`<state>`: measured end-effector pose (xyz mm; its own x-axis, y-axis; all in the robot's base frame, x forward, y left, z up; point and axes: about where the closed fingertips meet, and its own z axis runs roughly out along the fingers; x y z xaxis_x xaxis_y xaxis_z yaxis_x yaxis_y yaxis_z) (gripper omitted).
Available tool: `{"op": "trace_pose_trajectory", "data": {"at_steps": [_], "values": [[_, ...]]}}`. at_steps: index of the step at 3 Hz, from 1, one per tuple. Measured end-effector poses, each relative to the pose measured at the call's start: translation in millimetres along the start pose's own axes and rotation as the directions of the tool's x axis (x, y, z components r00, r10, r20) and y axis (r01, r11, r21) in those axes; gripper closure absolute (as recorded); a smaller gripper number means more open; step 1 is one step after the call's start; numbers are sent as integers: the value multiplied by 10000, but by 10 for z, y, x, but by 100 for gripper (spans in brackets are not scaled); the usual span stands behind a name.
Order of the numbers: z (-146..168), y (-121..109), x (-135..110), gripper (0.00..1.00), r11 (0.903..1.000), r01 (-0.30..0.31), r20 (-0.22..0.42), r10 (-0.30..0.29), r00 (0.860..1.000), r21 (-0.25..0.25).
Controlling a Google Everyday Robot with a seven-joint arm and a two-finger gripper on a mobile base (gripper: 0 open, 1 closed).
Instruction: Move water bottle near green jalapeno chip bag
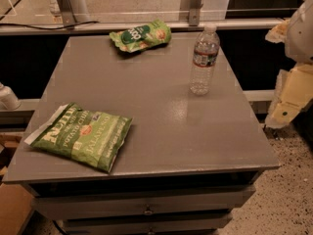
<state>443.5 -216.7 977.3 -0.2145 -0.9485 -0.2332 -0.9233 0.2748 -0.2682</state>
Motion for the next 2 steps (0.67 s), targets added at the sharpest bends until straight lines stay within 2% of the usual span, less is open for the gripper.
{"op": "trace_pose_trajectory", "data": {"at_steps": [1, 2], "values": [[96, -146, 3, 0, 9993, -82, 386, 67, 9992, 375], [262, -366, 32, 0, 9966, -430, 1166, 347, 9926, 698]]}}
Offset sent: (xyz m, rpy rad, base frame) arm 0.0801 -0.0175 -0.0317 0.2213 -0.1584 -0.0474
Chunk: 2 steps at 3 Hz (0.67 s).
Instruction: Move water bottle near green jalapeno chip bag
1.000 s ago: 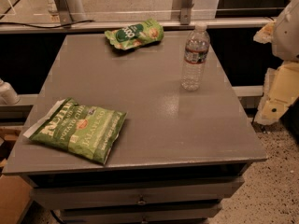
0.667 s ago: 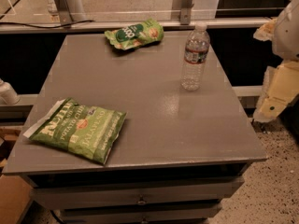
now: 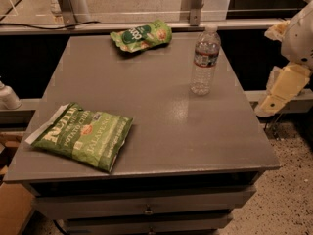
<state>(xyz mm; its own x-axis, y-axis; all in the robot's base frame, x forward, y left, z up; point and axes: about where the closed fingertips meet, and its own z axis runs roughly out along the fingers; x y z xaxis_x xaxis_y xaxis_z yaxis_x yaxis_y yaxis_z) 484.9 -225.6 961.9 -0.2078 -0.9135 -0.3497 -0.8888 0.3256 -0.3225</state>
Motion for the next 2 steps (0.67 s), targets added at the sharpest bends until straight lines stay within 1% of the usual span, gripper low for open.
{"op": "trace_pose_trajectory", "data": {"at_steps": [1, 2], "values": [[179, -252, 56, 0, 9986, -499, 901, 483, 9948, 148], [330, -480, 113, 0, 9930, -1182, 1927, 1144, 9746, 81]]}}
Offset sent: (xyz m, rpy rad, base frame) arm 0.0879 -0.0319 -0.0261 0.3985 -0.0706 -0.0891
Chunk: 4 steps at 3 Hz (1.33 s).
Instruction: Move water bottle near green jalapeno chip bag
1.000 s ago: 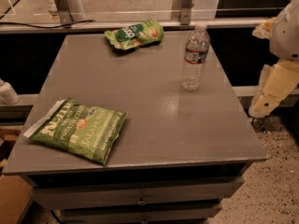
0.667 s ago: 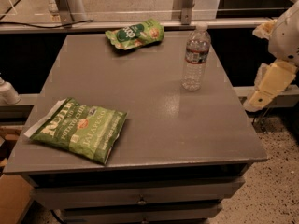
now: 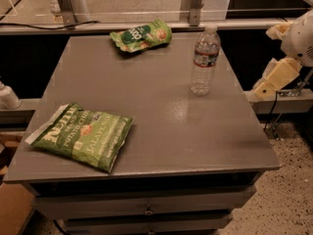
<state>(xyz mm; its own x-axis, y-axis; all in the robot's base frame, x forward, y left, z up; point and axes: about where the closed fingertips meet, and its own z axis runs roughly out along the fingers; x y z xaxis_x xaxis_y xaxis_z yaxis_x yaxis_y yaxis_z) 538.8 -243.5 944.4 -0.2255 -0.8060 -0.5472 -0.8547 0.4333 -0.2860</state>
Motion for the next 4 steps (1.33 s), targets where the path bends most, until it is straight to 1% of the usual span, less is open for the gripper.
{"op": "trace_pose_trajectory", "data": {"at_steps": [1, 2, 3, 4], "values": [[179, -109, 22, 0, 9970, -719, 1030, 745, 9919, -285], [444, -78, 7, 0, 9880, -1296, 2108, 1446, 9668, -836], [715, -64, -60, 0, 9781, -1650, 2923, 1958, 9361, -1267], [935, -45, -242, 0, 9692, -1823, 3652, 2320, 9016, -1657]]}}
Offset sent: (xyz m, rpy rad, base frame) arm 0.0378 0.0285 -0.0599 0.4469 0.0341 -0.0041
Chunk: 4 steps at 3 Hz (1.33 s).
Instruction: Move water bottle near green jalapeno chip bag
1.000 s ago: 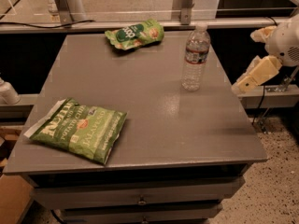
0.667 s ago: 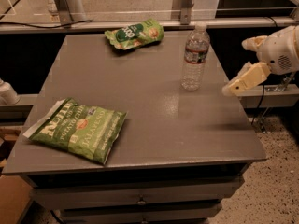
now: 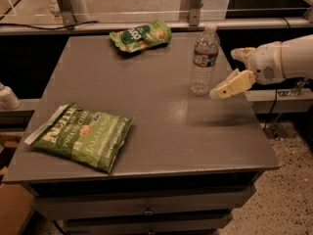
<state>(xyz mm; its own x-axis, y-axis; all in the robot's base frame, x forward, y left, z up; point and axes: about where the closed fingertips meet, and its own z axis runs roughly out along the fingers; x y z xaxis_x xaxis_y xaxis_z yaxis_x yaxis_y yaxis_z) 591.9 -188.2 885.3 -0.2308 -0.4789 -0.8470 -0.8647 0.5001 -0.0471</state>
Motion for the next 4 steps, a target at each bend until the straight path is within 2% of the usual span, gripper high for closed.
{"op": "trace_pose_trajectory", "data": {"at_steps": [2, 3, 4], "values": [[431, 107, -229, 0, 9979, -316, 1092, 375, 9933, -561], [538, 158, -349, 16, 9966, -315, 1499, 427, 9878, -766], [493, 127, -413, 39, 9973, -209, 1740, 329, 9842, -704]]}}
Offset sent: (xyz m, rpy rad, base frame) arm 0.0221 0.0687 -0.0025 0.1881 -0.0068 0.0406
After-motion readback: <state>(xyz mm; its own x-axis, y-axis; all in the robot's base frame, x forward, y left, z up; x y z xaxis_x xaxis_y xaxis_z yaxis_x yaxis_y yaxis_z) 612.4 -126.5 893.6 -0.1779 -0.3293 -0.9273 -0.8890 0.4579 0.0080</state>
